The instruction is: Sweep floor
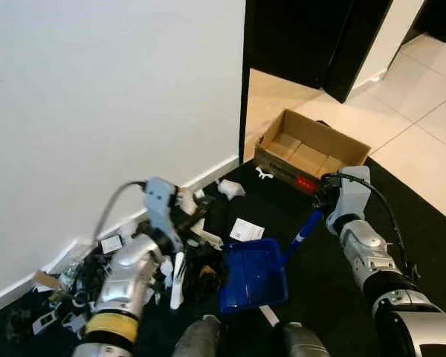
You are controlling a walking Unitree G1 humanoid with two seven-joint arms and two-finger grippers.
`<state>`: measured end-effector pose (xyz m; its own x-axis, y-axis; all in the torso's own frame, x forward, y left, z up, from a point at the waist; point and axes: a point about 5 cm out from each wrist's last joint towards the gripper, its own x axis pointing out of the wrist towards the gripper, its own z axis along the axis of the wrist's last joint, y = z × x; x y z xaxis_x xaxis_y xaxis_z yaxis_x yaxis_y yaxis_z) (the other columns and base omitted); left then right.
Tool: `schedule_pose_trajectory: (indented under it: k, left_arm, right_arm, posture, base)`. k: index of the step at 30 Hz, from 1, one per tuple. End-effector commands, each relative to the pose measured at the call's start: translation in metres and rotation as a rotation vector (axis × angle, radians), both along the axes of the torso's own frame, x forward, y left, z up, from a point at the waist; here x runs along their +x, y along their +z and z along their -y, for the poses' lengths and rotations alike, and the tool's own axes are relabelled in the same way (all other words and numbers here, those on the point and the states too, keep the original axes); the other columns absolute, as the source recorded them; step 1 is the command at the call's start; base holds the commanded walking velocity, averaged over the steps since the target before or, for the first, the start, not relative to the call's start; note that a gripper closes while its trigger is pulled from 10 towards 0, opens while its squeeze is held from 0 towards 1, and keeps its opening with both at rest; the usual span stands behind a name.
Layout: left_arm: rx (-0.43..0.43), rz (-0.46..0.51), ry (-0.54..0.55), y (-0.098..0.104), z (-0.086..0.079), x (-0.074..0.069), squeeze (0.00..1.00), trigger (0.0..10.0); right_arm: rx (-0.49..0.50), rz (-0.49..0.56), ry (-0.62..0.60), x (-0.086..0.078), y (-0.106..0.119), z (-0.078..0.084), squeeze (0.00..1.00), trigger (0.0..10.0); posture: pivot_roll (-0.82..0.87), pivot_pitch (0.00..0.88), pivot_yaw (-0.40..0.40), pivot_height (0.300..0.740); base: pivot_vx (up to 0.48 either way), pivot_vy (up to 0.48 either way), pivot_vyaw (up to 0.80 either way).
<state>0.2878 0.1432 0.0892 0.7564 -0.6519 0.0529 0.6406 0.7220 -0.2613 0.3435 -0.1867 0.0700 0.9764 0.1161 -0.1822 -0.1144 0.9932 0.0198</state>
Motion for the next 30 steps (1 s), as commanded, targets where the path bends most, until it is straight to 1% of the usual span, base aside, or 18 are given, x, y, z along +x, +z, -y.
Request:
schedule_pose_trajectory:
  k: [1, 3, 4, 6, 8, 12, 19, 21, 27, 29, 30]
  left_arm:
    - [-0.086, -0.048, -0.001, -0.004, 0.002, -0.003, 0.0, 10.0]
    - [-0.16, -0.062, -0.018, 0.0, 0.007, -0.003, 0.0, 10.0]
    - [-0.16, -0.062, -0.018, 0.0, 0.007, -0.003, 0.0, 10.0]
    - [-0.243, -0.079, -0.057, 0.006, 0.014, -0.004, 0.0, 10.0]
    - [-0.259, -0.082, -0.067, 0.007, 0.016, -0.004, 0.0, 10.0]
    - [-0.33, -0.099, -0.152, 0.014, 0.025, -0.01, 0.0, 10.0]
    - [-0.356, -0.11, -0.211, 0.021, 0.029, -0.016, 0.0, 10.0]
    - [-0.374, -0.122, -0.252, 0.027, 0.032, -0.022, 0.0, 10.0]
    - [-0.389, -0.133, -0.305, 0.035, 0.036, -0.03, 0.0, 10.0]
    - [-0.392, -0.128, -0.332, 0.043, 0.037, -0.035, 0.0, 10.0]
    - [-0.392, -0.128, -0.332, 0.043, 0.037, -0.035, 0.0, 10.0]
  right_arm:
    - [0.008, -0.008, -0.009, -0.004, -0.005, 0.003, 0.0, 10.0]
    - [0.008, -0.008, -0.007, -0.004, -0.005, 0.002, 0.0, 10.0]
    - [0.008, -0.008, -0.007, -0.004, -0.005, 0.002, 0.0, 10.0]
    - [0.01, -0.009, -0.006, -0.004, -0.005, 0.001, 0.0, 10.0]
    - [0.011, -0.01, -0.006, -0.004, -0.005, 0.001, 0.0, 10.0]
    - [0.013, -0.008, -0.004, -0.003, -0.004, 0.0, 0.0, 10.0]
    - [0.015, -0.006, -0.003, -0.002, -0.004, -0.001, 0.0, 10.0]
    - [0.016, -0.008, -0.003, -0.003, -0.005, -0.001, 0.0, 10.0]
    - [0.017, -0.009, -0.003, -0.003, -0.005, -0.001, 0.0, 10.0]
    - [0.019, -0.008, -0.004, -0.003, -0.005, -0.001, 0.0, 10.0]
    - [0.019, -0.008, -0.004, -0.003, -0.005, -0.001, 0.0, 10.0]
  posture:
    - [0.13, 0.163, 0.004, 0.74]
    - [0.12, 0.163, 0.004, 0.74]
    - [0.12, 0.163, 0.004, 0.74]
    - [0.13, 0.162, 0.003, 0.74]
    - [0.13, 0.162, 0.003, 0.74]
    - [0.13, 0.161, 0.004, 0.74]
    - [0.13, 0.162, 0.004, 0.74]
    - [0.13, 0.162, 0.003, 0.74]
    - [0.14, 0.162, 0.006, 0.74]
    - [0.14, 0.162, 0.009, 0.74]
    - [0.14, 0.162, 0.009, 0.74]
  base:
    - [0.0, 0.0, 0.0]
    - [0.0, 0.0, 0.0]
    - [0.0, 0.0, 0.0]
    - [0.0, 0.0, 0.0]
    - [0.0, 0.0, 0.0]
    - [0.0, 0.0, 0.0]
    - [0.0, 0.0, 0.0]
    - [0.0, 0.0, 0.0]
    - [0.0, 0.0, 0.0]
    - [0.0, 0.0, 0.0]
    - [0.0, 0.0, 0.0]
